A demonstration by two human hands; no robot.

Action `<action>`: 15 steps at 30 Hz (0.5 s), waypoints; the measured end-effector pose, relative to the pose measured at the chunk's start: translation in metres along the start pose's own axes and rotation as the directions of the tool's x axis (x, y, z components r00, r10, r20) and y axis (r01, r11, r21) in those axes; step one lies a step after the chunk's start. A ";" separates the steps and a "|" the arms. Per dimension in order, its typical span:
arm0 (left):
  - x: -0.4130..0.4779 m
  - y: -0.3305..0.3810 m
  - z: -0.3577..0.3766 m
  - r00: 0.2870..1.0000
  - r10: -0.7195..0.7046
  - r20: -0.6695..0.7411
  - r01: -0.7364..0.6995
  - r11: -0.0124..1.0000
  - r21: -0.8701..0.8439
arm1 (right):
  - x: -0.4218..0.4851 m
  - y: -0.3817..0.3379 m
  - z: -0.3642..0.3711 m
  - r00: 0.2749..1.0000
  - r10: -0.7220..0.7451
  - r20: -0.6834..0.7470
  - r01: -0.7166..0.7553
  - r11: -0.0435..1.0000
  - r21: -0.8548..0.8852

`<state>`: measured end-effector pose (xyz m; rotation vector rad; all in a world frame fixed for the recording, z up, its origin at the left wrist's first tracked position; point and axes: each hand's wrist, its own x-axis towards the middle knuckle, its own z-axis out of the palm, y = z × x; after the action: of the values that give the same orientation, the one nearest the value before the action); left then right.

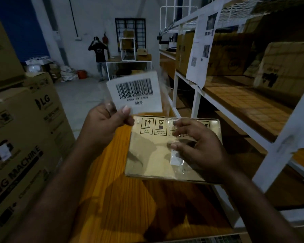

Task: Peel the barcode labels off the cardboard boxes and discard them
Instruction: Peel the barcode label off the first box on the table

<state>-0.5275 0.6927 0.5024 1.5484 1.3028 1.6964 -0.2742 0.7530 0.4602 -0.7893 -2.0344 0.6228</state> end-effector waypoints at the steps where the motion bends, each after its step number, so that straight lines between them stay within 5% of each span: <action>1: 0.006 -0.002 0.003 0.999 0.013 -0.049 -0.013 1.000 -0.008 | 0.000 0.002 0.003 1.000 0.001 -0.010 -0.001 0.998 -0.056; 4: 0.024 -0.006 0.022 0.990 0.010 -0.143 -0.013 1.000 -0.026 | 0.000 0.002 0.004 0.999 -0.045 -0.012 0.041 0.978 -0.204; 11: 0.057 -0.037 0.060 0.996 -0.082 -0.029 0.083 0.996 0.034 | 0.005 0.000 -0.003 0.999 -0.021 0.040 0.029 0.975 -0.219; 15: 0.064 -0.048 0.065 0.990 -0.111 -0.081 0.117 0.991 0.063 | 0.017 -0.011 0.004 0.999 0.050 0.022 -0.039 0.933 -0.357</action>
<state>-0.4925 0.7878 0.4844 1.4288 1.4731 1.6709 -0.2884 0.7575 0.4746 -1.0434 -2.1946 0.2908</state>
